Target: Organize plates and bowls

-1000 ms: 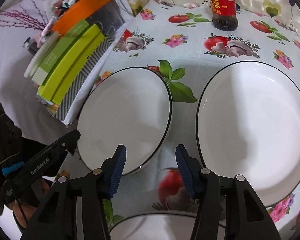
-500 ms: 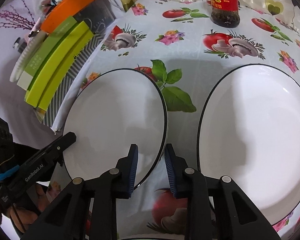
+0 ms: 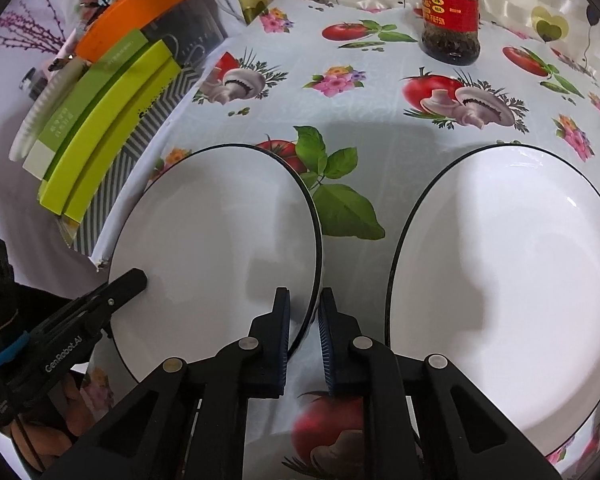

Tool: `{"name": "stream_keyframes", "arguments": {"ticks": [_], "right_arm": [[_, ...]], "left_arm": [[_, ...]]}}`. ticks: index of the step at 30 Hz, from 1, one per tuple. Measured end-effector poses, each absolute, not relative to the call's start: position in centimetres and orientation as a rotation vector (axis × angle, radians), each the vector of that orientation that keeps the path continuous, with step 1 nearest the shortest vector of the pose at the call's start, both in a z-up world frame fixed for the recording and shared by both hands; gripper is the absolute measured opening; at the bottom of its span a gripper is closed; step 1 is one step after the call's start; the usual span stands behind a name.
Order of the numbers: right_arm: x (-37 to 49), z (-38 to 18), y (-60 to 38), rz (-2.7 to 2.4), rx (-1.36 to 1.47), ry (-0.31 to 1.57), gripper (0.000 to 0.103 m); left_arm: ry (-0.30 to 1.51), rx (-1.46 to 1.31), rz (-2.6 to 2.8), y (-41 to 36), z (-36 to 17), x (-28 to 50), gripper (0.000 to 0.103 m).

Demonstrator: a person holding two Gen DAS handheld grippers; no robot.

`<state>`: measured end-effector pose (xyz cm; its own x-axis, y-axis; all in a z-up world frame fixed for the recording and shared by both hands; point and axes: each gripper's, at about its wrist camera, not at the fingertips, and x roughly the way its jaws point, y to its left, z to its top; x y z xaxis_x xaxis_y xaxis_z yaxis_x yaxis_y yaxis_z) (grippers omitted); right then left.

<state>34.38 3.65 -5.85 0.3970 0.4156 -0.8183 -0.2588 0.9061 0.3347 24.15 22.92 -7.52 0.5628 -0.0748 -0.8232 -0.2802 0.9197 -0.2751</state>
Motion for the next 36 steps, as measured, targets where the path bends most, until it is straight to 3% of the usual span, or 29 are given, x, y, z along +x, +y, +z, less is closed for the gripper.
{"name": "stream_keyframes", "arguments": {"ticks": [18, 36], "right_arm": [[31.7, -3.8, 2.4, 0.441, 0.164, 1.054, 0.014], [22.5, -2.2, -5.4, 0.372, 0.19, 1.021, 0.014]], "left_arm": [[0.938, -0.38, 0.113, 21.6, -4.7, 21.6, 0.021], [0.945, -0.311, 0.02, 12.7, -2.5, 15.3, 0.021]]}}
